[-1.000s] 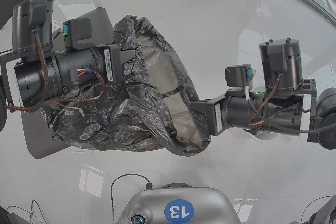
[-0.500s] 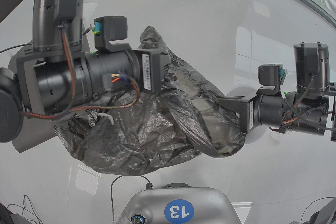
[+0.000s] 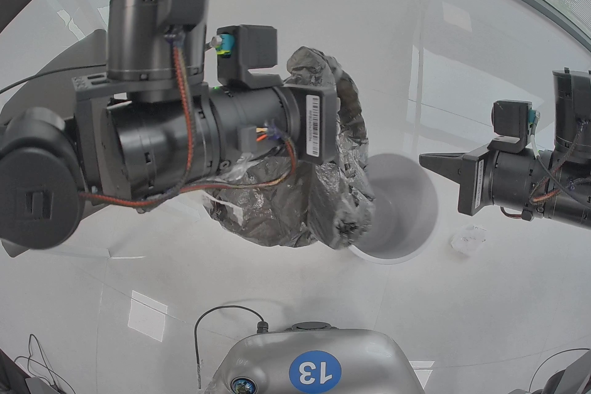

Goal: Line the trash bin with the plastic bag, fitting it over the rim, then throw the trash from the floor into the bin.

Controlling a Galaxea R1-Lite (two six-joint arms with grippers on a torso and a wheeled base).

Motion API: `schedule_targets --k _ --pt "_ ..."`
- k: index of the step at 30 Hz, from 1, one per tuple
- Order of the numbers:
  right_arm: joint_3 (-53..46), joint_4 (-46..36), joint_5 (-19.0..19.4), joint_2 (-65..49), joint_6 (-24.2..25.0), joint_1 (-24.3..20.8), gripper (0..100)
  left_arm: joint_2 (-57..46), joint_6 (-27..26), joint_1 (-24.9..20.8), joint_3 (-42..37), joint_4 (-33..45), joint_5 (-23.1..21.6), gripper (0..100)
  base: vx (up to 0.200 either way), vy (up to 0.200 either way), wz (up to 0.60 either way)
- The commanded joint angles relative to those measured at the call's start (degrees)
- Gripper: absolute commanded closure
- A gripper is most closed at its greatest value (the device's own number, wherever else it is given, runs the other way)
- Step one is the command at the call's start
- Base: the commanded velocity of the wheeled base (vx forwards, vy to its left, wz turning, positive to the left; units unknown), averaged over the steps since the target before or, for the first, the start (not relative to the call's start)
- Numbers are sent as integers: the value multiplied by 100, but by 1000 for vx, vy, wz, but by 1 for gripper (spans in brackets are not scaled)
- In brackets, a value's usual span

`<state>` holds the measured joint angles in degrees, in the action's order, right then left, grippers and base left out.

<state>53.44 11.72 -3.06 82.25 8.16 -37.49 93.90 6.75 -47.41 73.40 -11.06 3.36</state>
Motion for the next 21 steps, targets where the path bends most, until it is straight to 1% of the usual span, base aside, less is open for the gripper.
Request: schedule_targets --k 1,3,6,10,15,21 --pt "-36 6 -2 -165 2 154 100 190 1 -49 148 -11 6 100 0 -200 0" --pt "-36 6 7 -174 2 233 100 269 28 -32 289 -72 6 100 0 -200 0" --pt "-36 6 7 -174 2 259 100 374 19 -5 342 -468 33 100 0 0 0" --pt "-53 6 16 -165 2 259 100 383 37 30 113 -1065 59 100 0 0 0" --pt "-185 15 25 -165 11 259 100 392 1 232 148 -1672 15 100 0 0 0" --pt "-554 41 25 -209 19 277 100 330 -113 153 588 -1689 24 100 0 0 0"
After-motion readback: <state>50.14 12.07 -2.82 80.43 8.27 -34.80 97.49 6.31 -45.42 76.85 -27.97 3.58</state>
